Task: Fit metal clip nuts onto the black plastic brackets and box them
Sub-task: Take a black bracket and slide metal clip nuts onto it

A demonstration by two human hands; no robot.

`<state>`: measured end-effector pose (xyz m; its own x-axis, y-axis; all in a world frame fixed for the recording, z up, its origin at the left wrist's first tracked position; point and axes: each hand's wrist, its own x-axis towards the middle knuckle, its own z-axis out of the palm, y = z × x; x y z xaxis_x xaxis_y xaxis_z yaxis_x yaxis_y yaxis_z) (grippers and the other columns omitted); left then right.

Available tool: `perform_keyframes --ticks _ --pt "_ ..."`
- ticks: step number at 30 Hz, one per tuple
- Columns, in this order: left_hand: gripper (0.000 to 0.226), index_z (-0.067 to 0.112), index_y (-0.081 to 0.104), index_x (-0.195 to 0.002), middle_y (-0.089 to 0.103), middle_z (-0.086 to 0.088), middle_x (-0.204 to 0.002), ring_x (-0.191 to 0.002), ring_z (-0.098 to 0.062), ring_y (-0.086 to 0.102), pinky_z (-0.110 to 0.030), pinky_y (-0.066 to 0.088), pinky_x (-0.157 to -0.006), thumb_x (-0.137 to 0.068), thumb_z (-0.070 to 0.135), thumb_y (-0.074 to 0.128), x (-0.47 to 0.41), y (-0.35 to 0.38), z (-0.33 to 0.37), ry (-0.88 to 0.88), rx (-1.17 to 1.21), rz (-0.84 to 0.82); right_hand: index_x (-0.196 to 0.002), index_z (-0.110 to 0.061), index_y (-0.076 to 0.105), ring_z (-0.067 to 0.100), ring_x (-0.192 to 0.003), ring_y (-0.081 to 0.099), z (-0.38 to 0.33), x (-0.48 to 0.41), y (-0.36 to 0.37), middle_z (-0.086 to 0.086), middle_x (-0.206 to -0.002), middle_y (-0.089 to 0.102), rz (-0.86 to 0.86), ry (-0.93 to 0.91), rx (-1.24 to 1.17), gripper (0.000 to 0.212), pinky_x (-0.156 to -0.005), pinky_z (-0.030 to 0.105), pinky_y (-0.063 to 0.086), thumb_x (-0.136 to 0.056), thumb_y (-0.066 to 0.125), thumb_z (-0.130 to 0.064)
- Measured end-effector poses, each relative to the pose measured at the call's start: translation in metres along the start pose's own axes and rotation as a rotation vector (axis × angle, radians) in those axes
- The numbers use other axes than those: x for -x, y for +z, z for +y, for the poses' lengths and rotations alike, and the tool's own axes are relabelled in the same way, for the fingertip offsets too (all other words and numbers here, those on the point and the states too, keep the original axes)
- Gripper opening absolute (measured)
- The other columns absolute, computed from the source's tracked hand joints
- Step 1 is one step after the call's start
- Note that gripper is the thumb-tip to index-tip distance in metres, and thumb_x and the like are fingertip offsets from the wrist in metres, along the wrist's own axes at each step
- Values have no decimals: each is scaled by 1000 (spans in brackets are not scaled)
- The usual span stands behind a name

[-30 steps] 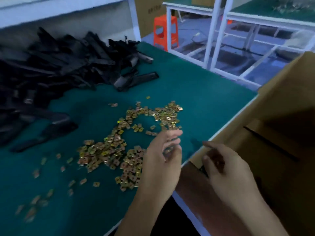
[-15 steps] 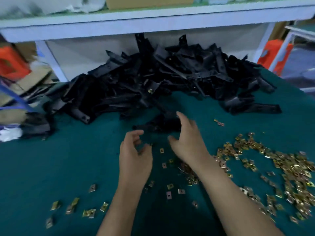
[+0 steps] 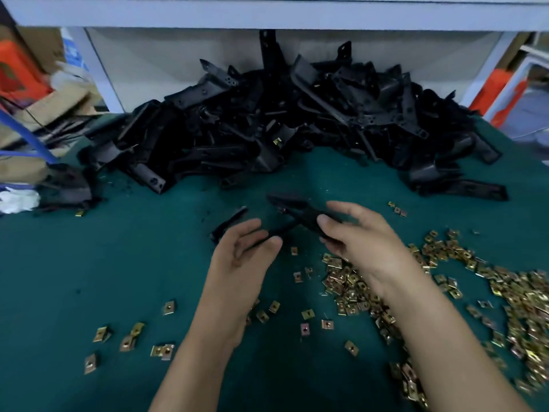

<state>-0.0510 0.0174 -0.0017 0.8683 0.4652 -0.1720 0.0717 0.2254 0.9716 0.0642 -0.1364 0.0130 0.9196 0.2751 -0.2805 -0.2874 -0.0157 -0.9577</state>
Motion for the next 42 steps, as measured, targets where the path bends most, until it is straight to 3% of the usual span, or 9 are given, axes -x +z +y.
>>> perform_keyframes --ticks 6,9,13,17,22,27,33,39,42 --pt "58 41 59 -132 72 -4 -124 -118 -18 66 -32 52 -95 -78 45 80 21 24 3 24 114 -262 -94 -8 80 14 -69 69 5 80 4 10 -89 75 -240 146 -509 24 -62 21 56 -75 72 -22" --pt "65 43 52 -129 75 -14 -111 -89 -24 74 -30 57 -64 -76 27 87 33 34 3 2 317 -212 -86 -18 81 13 -64 65 14 103 9 5 -85 73 -236 186 -539 20 -61 24 55 -81 68 -32" --pt "94 36 35 -131 76 -11 -111 -92 -24 75 -29 58 -61 -60 9 90 46 39 -4 -23 405 -95 -91 -33 69 6 -63 60 30 120 2 -13 -76 66 -97 -44 72 19 -61 23 50 -102 54 -31" --pt "62 26 76 -111 76 1 -106 -95 -11 73 -19 57 -68 -53 8 87 58 35 -10 -92 389 -106 -94 -36 65 -1 -88 60 31 120 -41 -19 -90 64 223 -296 582 7 -79 18 45 -95 65 -29" --pt "20 22 77 -78 75 -1 -99 -97 -14 74 -22 58 -66 -63 10 79 69 25 -17 -196 455 -192 -147 -35 43 29 -138 29 28 116 -98 1 -146 43 267 120 1239 67 -112 46 31 -87 67 -54" --pt "29 21 54 -66 70 -11 -96 -94 -19 74 -25 59 -65 -66 5 78 78 28 -29 -284 529 -177 -115 -25 73 18 -105 56 38 117 -100 -2 -114 64 312 -57 1047 34 -91 28 42 -83 80 -35" --pt "36 21 49 -64 69 -7 -87 -94 -19 74 -24 60 -69 -66 8 83 82 29 -38 -307 510 -210 -79 -36 67 -9 -66 52 41 112 -103 -26 -79 60 347 -103 922 20 -54 2 33 -85 78 -22" --pt "59 21 45 -68 58 0 -77 -80 -13 66 -29 54 -77 -50 19 101 86 30 -46 -295 468 -313 -89 -37 70 -18 -78 59 41 114 -110 -19 -79 68 374 -180 717 27 -62 1 42 -87 76 -11" --pt "58 20 46 -68 58 1 -74 -77 -12 66 -25 58 -70 -50 18 102 88 31 -49 -284 506 -356 -97 -35 71 -10 -81 63 41 116 -110 -17 -85 70 347 -179 637 27 -82 15 51 -88 75 -10"
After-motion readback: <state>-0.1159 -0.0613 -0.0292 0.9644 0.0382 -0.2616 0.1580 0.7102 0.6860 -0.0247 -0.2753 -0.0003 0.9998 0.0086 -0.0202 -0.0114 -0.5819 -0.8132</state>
